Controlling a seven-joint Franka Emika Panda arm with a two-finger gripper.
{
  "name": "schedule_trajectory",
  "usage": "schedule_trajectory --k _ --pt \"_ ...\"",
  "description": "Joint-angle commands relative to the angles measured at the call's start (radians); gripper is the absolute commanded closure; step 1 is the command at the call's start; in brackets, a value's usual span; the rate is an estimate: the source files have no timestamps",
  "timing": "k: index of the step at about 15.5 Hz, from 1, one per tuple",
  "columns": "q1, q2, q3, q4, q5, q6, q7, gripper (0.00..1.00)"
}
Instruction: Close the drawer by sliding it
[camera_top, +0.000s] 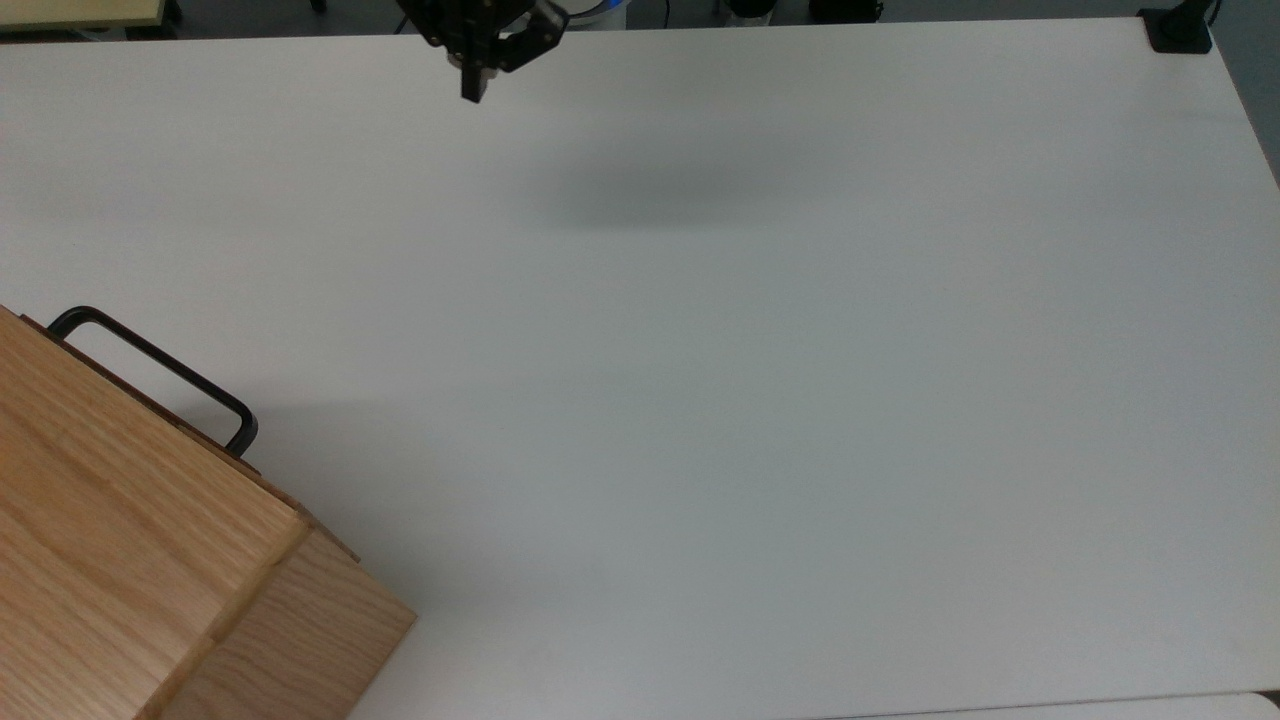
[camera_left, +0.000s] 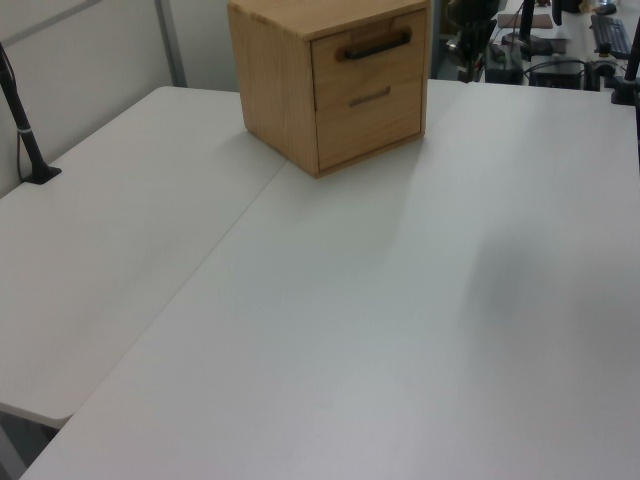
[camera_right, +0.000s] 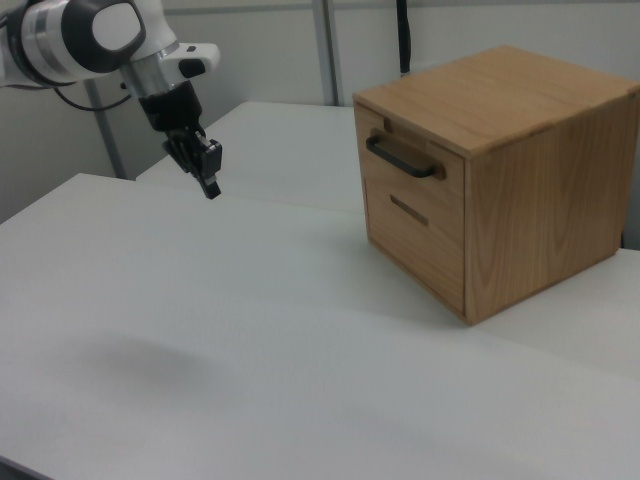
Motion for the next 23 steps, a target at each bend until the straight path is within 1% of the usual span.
schedule_trajectory --k 1,2,3,4,5,6,14,16,18,23 --pt "-0.016 -0.042 -0.037 -0.041 0.105 0.0 -0.277 0.95" --pt "-0.017 -0.043 -0.057 -0.038 0.134 0.0 -0.327 0.87" --pt "-0.017 -0.043 -0.071 -0.037 0.153 0.0 -0.355 0.85" --pt "-0.017 -0.043 -0.077 -0.035 0.155 0.0 -0.363 0.65" --pt "-0.017 -0.042 -0.077 -0.033 0.155 0.003 -0.359 0.24" --pt "-0.019 -0.042 -0.079 -0.033 0.153 0.002 -0.363 0.0" --pt "-0.025 -0.038 -0.082 -0.012 0.142 -0.007 -0.366 0.0" --pt "-0.043 -0.037 -0.083 -0.004 0.153 0.005 -0.362 0.0" --pt "-0.042 -0.035 -0.096 0.009 0.159 0.005 -0.354 0.0" --pt "-0.042 -0.037 -0.097 0.01 0.159 0.003 -0.328 0.0"
